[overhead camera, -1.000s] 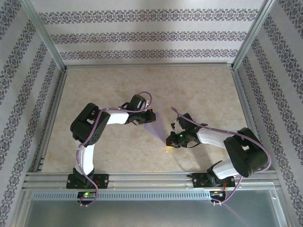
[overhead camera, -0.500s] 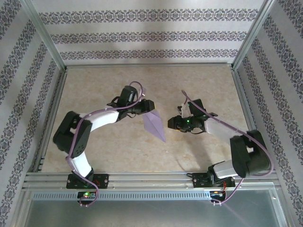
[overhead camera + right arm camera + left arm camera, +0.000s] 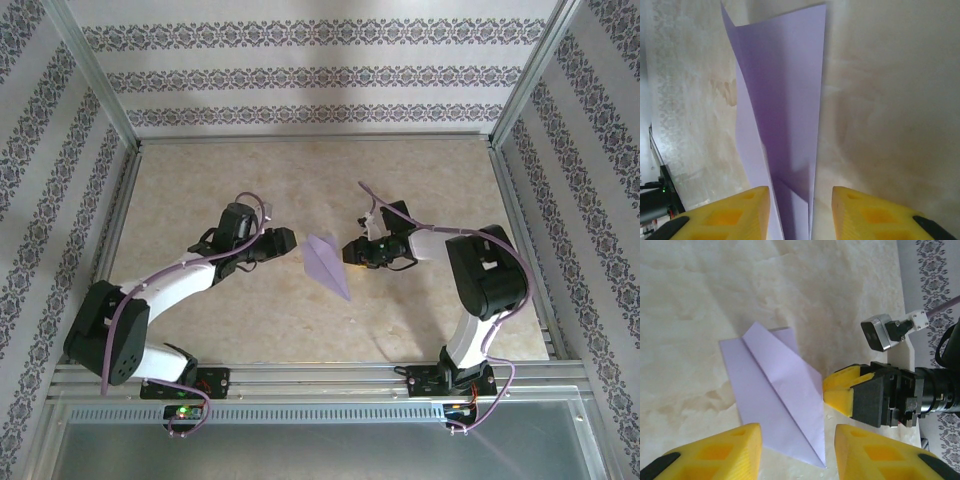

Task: Fold a paper plane with a square sheet of paper (fold left side to right side)
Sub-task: Turn over the paper at the center of the table.

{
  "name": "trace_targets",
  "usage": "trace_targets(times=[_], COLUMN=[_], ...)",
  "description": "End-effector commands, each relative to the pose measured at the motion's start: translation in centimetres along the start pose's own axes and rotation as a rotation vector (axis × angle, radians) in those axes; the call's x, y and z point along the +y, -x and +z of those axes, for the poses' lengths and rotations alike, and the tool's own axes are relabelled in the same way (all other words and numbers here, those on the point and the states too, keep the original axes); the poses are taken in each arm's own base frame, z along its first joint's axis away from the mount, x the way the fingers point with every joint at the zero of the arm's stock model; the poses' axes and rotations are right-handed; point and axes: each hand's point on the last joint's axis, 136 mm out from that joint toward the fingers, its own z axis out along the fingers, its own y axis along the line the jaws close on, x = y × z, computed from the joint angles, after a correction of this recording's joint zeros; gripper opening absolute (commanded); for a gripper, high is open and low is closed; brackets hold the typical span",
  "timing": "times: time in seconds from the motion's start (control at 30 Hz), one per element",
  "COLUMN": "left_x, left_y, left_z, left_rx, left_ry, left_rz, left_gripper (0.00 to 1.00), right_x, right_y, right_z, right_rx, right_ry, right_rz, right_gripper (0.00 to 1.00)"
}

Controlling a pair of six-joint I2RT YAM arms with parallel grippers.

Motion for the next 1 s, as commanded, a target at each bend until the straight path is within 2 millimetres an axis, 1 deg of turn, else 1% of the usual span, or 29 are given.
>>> trace_targets(times=[0.0,0.1,0.17,0.23,0.33,0.4,0.53,0.57,0.6,0.7,0.73,0.83,0.9,0.97], left_x=[0.5,0.7,0.6,0.5,0.2,-0.1,-1.5,-2.1,-2.7,-5.0,-5.8,-9.2,-11.6,-13.4], left_y=[0.6,0.6,0.7,0.9,1.2,1.4,2.5,2.8,3.3,4.5,4.8,5.5,5.9,6.3], left_z=[-0.9,-0.9,-0.8,-0.8,-0.8,-0.8,-1.4,-1.8,-2.4,-4.1,-4.6,-5.7,-6.4,-6.9], left_rx=[-0.025,-0.021,-0.021,-0.022,-0.025,-0.032,-0.069,-0.080,-0.098,-0.149,-0.159,-0.162,-0.159,-0.160], left_ry=[0.022,0.028,0.028,0.026,0.012,-0.002,-0.047,-0.056,-0.068,-0.127,-0.154,-0.286,-0.396,-0.477], left_rz=[-0.013,-0.012,-0.011,-0.011,-0.013,-0.019,-0.024,-0.016,-0.005,0.023,0.032,0.058,0.066,0.075], left_gripper=[0.43,0.43,0.43,0.43,0.44,0.49,0.60,0.67,0.70,0.74,0.74,0.72,0.67,0.62], right_x=[1.2,1.4,1.7,1.9,2.6,3.4,5.4,6.0,6.6,8.4,9.1,11.4,13.0,14.5], right_y=[0.9,0.8,0.8,1.0,1.5,2.0,2.9,3.1,3.2,3.7,3.9,4.4,4.5,4.5], right_z=[0.8,1.4,1.6,1.3,0.2,-1.1,-4.0,-4.8,-5.6,-8.1,-8.9,-11.2,-12.3,-13.2], right_rx=[-0.001,0.003,0.008,-0.002,-0.038,-0.070,-0.144,-0.166,-0.187,-0.267,-0.294,-0.374,-0.404,-0.419], right_ry=[0.052,0.060,0.067,0.070,0.076,0.087,0.121,0.133,0.145,0.193,0.212,0.285,0.331,0.374], right_rz=[-0.058,-0.051,-0.049,-0.049,-0.056,-0.067,-0.111,-0.125,-0.135,-0.169,-0.179,-0.219,-0.246,-0.273], right_gripper=[0.36,0.33,0.27,0.22,0.13,0.07,0.02,0.00,0.00,0.00,0.00,0.00,0.00,0.00])
